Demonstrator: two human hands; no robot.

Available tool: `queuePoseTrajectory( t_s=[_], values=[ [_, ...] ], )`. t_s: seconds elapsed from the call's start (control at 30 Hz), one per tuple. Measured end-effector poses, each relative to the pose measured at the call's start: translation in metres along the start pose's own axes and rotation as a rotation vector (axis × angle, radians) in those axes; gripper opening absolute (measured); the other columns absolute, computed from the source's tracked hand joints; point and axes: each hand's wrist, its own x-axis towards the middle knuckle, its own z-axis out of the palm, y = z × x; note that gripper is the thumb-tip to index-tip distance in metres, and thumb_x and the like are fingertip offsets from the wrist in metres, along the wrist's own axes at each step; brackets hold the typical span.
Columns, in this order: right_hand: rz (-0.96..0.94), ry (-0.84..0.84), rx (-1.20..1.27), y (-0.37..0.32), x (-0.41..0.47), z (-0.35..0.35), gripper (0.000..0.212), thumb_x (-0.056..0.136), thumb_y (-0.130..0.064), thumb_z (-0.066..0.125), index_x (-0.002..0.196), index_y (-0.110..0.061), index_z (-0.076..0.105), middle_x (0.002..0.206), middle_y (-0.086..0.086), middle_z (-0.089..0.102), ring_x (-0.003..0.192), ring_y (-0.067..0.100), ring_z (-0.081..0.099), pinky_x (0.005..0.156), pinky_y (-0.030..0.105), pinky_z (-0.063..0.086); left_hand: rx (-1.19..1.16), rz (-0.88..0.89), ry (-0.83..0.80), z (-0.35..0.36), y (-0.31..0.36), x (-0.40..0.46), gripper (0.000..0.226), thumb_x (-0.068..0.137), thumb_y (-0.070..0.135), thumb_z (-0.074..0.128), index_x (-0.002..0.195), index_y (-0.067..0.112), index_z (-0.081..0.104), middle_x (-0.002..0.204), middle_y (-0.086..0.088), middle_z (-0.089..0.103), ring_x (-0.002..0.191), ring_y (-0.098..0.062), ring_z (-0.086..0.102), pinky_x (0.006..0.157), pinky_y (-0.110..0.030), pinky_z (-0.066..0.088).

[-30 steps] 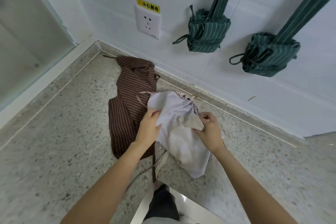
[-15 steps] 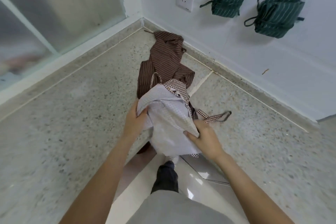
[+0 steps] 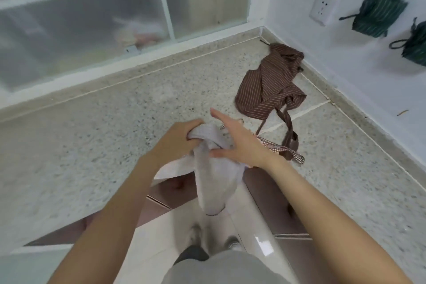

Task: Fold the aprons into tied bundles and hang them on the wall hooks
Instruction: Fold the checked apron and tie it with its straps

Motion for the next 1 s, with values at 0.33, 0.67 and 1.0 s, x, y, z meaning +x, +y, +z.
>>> queuePoseTrajectory(
  t_s=[0.33, 0.67, 1.0],
  values=[
    [-0.081, 0.096, 0.168, -0.086, 0.102, 0.029, 0.021, 0.083, -0.020, 0.070, 0.101, -0.025, 0.060, 0.094, -0.013, 0.063, 0.086, 0.003, 0.059, 0.072, 0.016, 0.044, -0.302, -0.165, 0.319, -0.100, -0.046, -0.056, 0.074, 0.074, 0.017, 0.077, 0.133, 0.033, 0.036, 0.132, 0.012, 0.046, 0.113, -0.002, 0.052, 0.088, -0.019, 0.047],
    [0.208, -0.240, -0.214, -0.051, 0.132, 0.021, 0.022, 0.085, -0.033, 0.067, 0.104, -0.023, 0.063, 0.100, -0.006, 0.063, 0.096, 0.017, 0.057, 0.080, 0.026, 0.045, 0.065, -0.504, 0.472, -0.127, -0.132, -0.085, 0.008, 0.094, 0.015, 0.047, 0.090, 0.017, 0.053, 0.083, 0.000, 0.058, 0.076, -0.018, 0.053, 0.061, -0.024, 0.036],
    [-0.032, -0.276, -0.090, -0.075, 0.145, 0.073, 0.066, 0.082, -0.039, 0.069, 0.138, -0.021, 0.040, 0.138, -0.008, 0.043, 0.121, 0.002, 0.037, 0.098, 0.021, 0.029, 0.036, -0.189, 0.234, -0.143, -0.102, -0.099, 0.027, 0.087, 0.014, 0.046, 0.098, 0.039, 0.049, 0.098, 0.010, 0.061, 0.089, -0.008, 0.056, 0.076, -0.016, 0.040]
  ],
)
